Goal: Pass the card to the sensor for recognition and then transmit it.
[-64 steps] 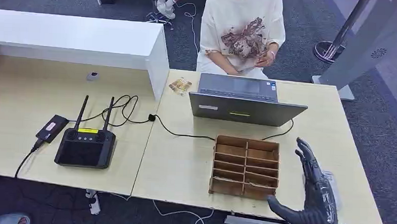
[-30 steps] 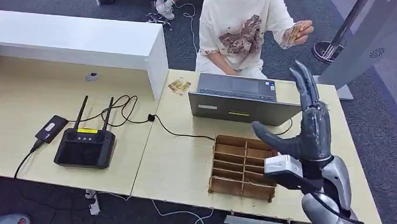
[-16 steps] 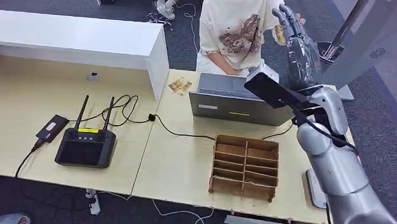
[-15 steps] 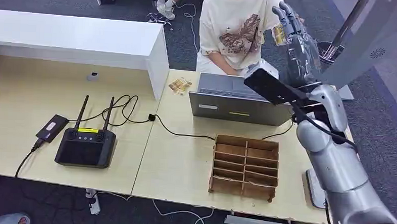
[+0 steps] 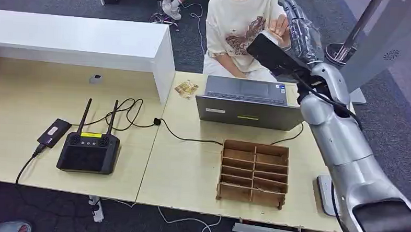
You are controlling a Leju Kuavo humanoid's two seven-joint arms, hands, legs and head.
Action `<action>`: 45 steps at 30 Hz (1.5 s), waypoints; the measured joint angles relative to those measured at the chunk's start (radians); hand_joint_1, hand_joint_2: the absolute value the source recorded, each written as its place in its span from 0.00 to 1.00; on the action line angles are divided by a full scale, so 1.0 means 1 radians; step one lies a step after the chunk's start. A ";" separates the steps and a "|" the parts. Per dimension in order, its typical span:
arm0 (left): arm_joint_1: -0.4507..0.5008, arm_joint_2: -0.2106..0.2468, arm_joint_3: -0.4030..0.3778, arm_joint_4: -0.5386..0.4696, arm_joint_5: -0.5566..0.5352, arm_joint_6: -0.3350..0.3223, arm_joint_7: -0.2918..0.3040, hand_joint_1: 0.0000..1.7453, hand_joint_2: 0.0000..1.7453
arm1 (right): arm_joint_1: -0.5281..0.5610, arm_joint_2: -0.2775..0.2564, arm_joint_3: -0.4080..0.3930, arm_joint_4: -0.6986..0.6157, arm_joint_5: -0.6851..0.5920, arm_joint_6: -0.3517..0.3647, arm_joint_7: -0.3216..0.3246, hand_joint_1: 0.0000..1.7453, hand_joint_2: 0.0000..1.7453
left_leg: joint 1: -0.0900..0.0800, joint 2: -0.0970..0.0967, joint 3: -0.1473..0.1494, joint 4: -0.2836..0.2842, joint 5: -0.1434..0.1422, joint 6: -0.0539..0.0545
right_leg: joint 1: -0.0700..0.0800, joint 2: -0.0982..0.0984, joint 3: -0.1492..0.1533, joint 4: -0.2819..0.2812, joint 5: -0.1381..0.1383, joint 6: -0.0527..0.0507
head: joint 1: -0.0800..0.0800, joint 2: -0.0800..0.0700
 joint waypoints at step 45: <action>0.000 -0.001 -0.018 0.000 0.011 0.006 0.002 0.00 0.00 | -0.049 -0.013 -0.085 0.285 0.076 -0.086 -0.026 1.00 1.00 | 0.000 0.000 0.000 0.000 0.000 0.000 | 0.000 0.001 -0.001 0.000 0.000 0.000 | 0.000 0.000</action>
